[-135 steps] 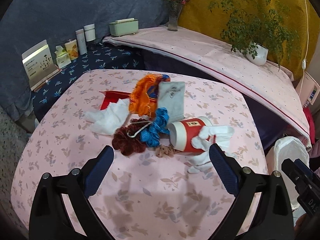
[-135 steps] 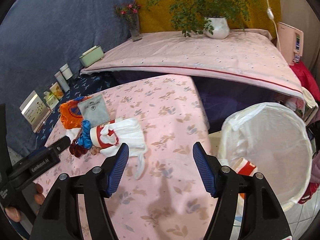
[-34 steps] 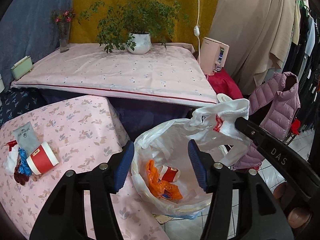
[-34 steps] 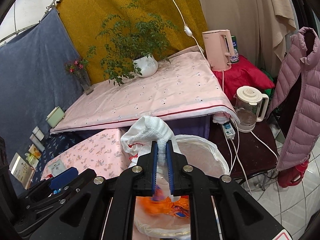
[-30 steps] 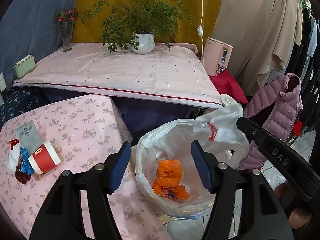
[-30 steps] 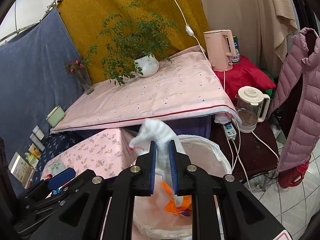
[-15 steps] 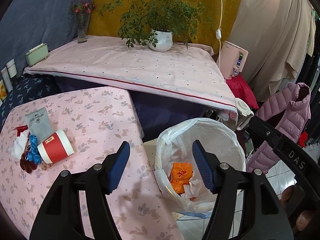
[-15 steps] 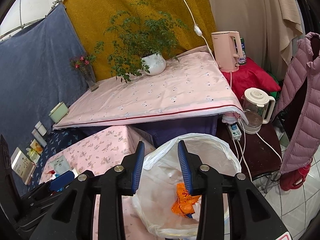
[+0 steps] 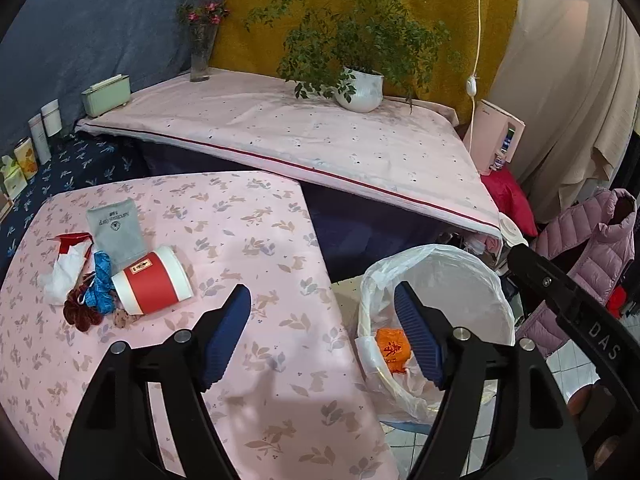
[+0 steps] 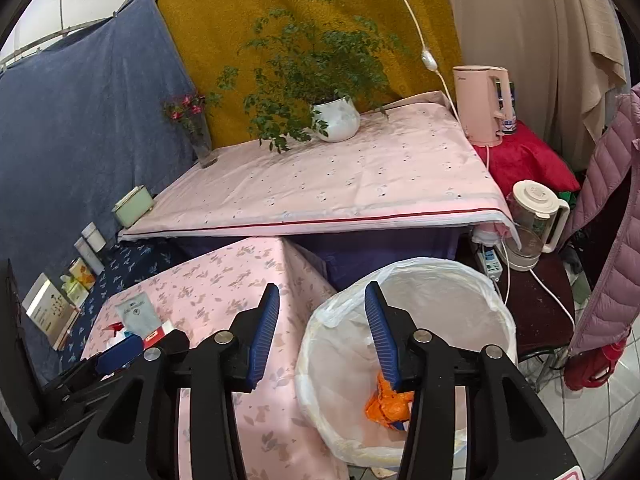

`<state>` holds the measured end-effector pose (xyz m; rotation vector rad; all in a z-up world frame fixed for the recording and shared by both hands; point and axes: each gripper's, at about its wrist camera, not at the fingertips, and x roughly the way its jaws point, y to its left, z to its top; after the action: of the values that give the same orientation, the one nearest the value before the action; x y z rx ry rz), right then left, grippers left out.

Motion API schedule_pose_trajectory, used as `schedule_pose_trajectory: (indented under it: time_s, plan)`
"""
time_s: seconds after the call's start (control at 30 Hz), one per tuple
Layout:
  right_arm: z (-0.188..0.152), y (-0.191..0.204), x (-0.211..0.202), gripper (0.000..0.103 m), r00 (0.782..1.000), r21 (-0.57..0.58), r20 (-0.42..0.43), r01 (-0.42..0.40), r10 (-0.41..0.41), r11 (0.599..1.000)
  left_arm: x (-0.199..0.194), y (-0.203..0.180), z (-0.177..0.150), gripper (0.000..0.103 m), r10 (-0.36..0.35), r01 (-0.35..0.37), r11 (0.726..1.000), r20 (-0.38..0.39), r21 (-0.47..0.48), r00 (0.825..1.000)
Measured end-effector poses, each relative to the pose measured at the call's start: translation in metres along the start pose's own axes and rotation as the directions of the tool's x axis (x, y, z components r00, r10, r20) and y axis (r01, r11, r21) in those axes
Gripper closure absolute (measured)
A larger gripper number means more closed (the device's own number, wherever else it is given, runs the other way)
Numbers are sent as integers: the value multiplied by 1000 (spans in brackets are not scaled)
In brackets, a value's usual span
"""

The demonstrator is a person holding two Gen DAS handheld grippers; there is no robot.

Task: Collect trash
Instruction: 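Open both tools over the bin and return them toward the table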

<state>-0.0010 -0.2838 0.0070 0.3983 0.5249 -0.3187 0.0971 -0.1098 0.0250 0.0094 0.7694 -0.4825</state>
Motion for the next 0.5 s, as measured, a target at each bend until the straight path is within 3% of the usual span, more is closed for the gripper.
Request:
schedule_pose_trajectory:
  time_s: [0.5]
  plan:
    - [-23,65,18,49,995,-93,-71,-78,72,993,-6,91,-12,29,110,-112,983,-19,-148,994]
